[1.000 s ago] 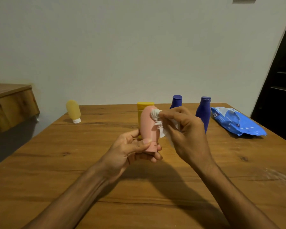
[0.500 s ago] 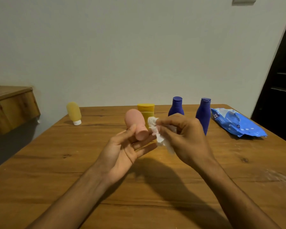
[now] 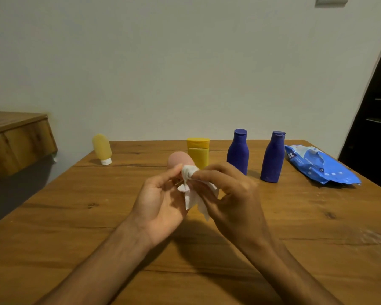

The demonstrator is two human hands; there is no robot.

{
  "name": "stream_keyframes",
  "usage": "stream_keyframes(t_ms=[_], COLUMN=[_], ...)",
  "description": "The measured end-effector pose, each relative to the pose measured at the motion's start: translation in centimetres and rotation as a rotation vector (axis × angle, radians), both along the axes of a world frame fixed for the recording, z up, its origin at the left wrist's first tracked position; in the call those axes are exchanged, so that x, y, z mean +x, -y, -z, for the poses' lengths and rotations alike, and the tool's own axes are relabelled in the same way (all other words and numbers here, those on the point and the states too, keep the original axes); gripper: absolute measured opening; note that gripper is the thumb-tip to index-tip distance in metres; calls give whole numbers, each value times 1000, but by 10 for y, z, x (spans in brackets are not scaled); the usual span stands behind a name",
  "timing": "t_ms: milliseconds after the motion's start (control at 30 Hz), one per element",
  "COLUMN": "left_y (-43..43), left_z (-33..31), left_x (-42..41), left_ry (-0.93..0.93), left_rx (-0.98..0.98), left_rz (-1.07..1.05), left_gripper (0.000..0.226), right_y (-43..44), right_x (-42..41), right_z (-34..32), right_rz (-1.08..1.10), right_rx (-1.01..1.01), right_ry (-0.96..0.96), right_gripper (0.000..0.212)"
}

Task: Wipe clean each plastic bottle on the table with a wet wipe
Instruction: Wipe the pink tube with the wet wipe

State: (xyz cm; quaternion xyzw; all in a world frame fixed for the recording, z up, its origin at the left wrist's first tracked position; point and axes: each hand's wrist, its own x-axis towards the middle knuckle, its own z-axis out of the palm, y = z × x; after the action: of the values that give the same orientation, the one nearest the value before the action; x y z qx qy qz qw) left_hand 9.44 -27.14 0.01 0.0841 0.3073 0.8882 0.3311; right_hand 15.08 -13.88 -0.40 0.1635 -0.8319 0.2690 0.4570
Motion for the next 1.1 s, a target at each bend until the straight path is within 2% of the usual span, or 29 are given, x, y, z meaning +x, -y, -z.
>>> stream_keyframes(t_ms=[200,400,600,733,900,1100], left_y=[0,-2,-6,-4,-1,2], left_z=[-4,-3,1,-2,-4,-2], left_x=[1,2,3,1,-2,-8], left_ry=[2,-40,-28,-106,-250,-469], left_rx=[6,-5,-24,-104,-178,-304], left_rz=[19,-57,-85,-155,-203,-122], left_gripper=[49,51,42,44,41,59], right_y=[4,0,3,-2,-2,0], right_x=[-3,-3,-5,-2,-1,1], right_z=[7,5,10,6,0,-7], right_rz=[41,231,226,230,81,-21], right_rx=[115,122,188,79,-95,-354], right_ry=[-58,-209,-268,-203,21,131], right_gripper=[29,29,24,24,26,23])
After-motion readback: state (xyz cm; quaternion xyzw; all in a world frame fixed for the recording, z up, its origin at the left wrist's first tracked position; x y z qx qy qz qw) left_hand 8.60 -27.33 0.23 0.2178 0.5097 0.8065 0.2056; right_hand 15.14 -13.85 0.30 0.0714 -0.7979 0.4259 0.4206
